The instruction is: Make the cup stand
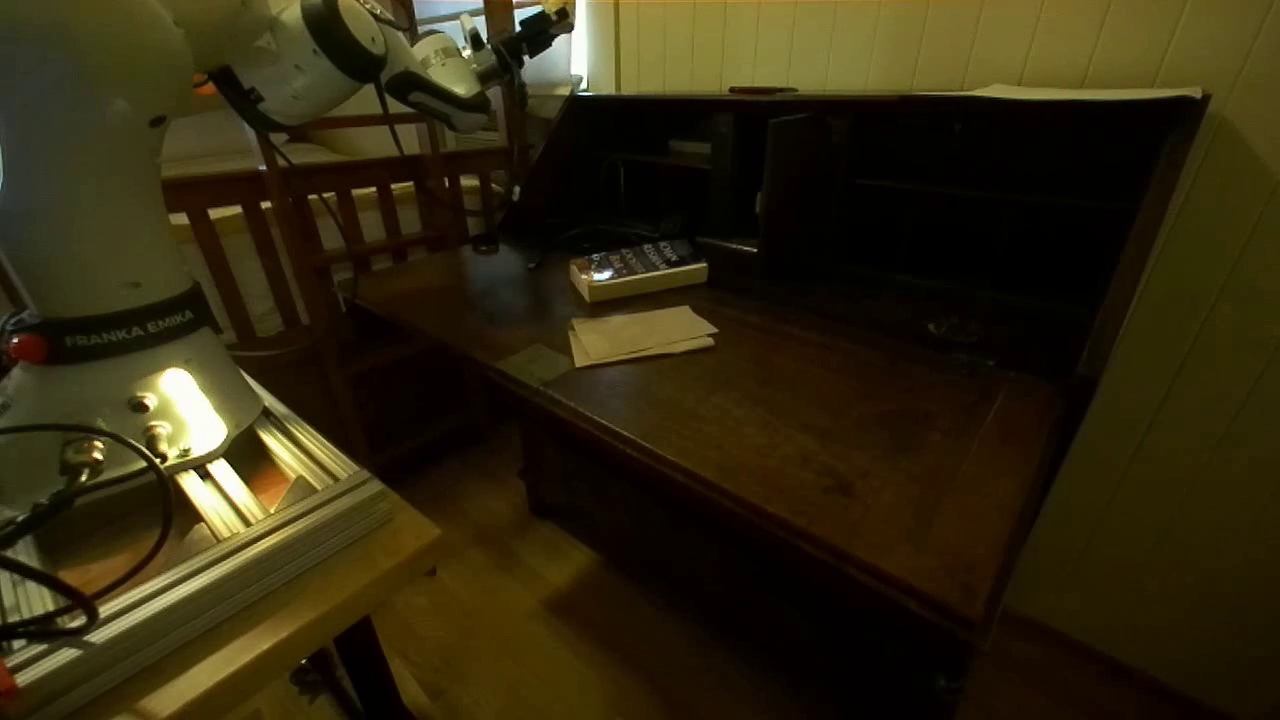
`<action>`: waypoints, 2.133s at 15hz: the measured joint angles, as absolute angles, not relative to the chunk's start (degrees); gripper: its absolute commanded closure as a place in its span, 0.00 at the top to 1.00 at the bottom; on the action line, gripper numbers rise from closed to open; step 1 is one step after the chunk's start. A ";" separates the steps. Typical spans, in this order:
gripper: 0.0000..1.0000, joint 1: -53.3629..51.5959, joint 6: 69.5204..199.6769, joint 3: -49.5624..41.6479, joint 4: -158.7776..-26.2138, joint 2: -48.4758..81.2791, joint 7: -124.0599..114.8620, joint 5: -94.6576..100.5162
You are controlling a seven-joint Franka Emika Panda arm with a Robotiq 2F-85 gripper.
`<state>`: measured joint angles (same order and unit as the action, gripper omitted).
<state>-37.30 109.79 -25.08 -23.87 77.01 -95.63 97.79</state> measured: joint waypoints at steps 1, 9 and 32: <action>0.39 -37.48 109.16 -25.11 -23.87 77.49 -98.07 99.50; 0.39 -36.65 104.89 -22.93 -23.90 79.72 -111.14 103.45; 0.39 -36.09 92.99 -11.77 -23.75 78.55 -105.01 93.70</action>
